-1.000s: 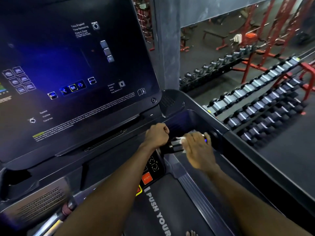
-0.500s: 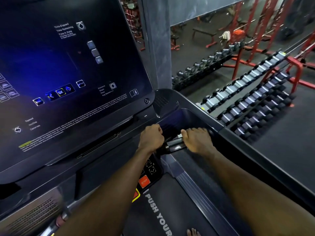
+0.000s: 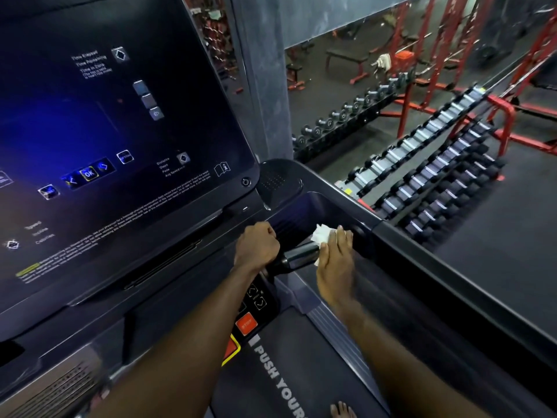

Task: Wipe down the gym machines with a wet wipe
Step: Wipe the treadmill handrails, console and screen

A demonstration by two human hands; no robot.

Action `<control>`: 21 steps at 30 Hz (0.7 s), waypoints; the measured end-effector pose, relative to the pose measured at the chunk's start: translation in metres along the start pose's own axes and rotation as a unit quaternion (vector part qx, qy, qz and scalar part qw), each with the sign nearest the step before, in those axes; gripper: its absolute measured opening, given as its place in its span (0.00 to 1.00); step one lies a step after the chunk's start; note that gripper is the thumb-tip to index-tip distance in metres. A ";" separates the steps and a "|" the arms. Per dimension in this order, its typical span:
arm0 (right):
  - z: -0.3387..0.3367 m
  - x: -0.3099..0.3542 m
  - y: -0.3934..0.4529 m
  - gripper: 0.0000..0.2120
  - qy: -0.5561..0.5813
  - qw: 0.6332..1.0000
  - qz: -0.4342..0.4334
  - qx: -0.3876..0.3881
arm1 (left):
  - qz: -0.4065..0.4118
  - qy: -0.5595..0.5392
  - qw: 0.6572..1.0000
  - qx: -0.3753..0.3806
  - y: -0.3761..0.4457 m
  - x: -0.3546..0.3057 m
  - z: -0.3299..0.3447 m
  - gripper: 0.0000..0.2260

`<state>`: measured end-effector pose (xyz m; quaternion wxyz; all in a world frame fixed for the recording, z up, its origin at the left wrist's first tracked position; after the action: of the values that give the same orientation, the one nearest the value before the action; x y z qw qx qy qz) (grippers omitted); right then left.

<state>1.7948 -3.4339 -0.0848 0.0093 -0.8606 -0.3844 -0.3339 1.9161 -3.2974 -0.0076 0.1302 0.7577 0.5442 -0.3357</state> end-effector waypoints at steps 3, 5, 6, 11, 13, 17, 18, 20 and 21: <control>-0.003 0.006 -0.017 0.24 0.092 0.988 0.121 0.016 | 0.003 0.016 1.000 0.000 0.000 -0.002 0.001 0.12; -0.011 0.007 -0.019 0.24 0.170 0.953 0.249 0.018 | 0.006 0.025 1.000 0.000 -0.001 -0.003 0.002 0.12; -0.011 0.011 -0.020 0.25 0.216 0.924 0.314 0.027 | 0.008 0.025 1.000 0.000 -0.002 -0.004 0.002 0.12; 0.018 0.077 -0.054 0.25 0.420 0.745 0.498 0.145 | 0.007 0.030 1.000 -0.006 -0.004 -0.003 0.001 0.11; 0.032 0.091 -0.059 0.31 0.543 0.636 0.515 0.188 | 0.007 0.027 1.000 -0.001 -0.004 -0.003 0.001 0.10; 0.025 0.039 -0.018 0.35 0.589 0.583 0.533 0.172 | 0.004 0.021 1.000 -0.001 -0.006 0.000 0.001 0.11; 0.018 0.022 -0.004 0.32 0.592 0.585 0.536 0.144 | 0.008 0.024 1.000 0.000 -0.006 0.001 0.001 0.11; 0.013 -0.007 0.021 0.30 0.609 0.583 0.527 0.103 | 0.016 0.029 0.999 0.005 -0.004 0.001 0.003 0.10; 0.013 -0.018 0.026 0.29 0.600 0.597 0.524 0.098 | 0.019 0.033 0.999 0.008 -0.004 0.002 0.004 0.10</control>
<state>1.8110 -3.4599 -0.0991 0.4952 -0.5134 0.1942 -0.6734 1.9115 -3.2973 -0.0111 0.1127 0.7794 0.5312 -0.3125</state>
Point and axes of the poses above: each hand's wrist, its own y-axis towards the middle knuckle, its own z-axis out of the palm, x = y × z, the point moved 7 cm from there along y, towards the middle knuckle, and after that the axes turned 11 degrees about -y, right-handed, at the moved point
